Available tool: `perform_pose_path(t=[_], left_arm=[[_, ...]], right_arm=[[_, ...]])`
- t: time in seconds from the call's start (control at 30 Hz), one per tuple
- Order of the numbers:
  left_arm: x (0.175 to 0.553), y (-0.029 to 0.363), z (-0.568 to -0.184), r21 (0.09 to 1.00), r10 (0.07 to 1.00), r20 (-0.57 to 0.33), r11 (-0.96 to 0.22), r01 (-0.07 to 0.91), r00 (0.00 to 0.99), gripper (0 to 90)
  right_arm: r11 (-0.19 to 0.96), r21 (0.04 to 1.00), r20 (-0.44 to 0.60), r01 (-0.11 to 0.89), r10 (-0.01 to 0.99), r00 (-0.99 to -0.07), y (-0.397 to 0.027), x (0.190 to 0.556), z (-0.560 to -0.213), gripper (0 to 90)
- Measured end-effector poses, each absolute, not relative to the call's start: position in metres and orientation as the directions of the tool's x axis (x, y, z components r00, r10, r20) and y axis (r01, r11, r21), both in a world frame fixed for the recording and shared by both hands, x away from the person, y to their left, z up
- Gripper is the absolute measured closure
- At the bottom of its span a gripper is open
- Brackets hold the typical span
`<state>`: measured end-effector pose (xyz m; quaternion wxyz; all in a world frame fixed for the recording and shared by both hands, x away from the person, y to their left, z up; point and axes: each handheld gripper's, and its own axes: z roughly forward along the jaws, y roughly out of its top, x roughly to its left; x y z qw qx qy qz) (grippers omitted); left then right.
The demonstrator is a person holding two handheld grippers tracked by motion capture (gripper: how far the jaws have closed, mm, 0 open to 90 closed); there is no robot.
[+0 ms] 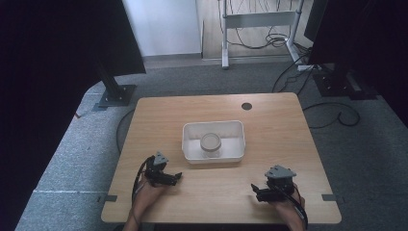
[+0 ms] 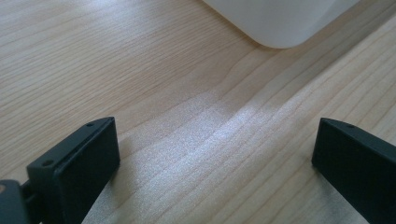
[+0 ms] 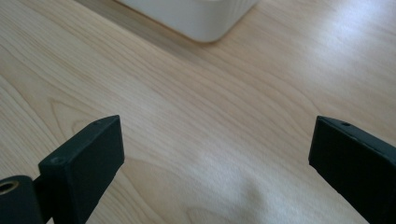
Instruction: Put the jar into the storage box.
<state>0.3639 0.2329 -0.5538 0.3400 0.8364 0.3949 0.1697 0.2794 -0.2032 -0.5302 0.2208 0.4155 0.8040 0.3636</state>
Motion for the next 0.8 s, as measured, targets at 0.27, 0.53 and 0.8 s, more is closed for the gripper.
perform_pose_path(t=[0.27, 0.53, 0.8], left_arm=[[0.364, 0.233, -0.554, 0.703, 0.776, 0.016, -0.457, 0.545, 0.63, 0.6], [0.364, 0.233, -0.554, 0.703, 0.777, 0.015, -0.456, 0.546, 0.63, 0.6], [0.364, 0.233, -0.554, 0.703, 0.777, 0.015, -0.456, 0.546, 0.629, 0.6]], right_arm=[[0.375, 0.746, -0.035, 0.55, 0.847, -0.53, -0.214, 0.27, -0.548, 3.2], [0.35, 0.732, -0.008, 0.584, 0.862, -0.506, -0.222, 0.259, -0.56, 3.4], [0.309, 0.745, 0.019, 0.592, 0.876, -0.481, -0.228, 0.255, -0.564, 3.0]])
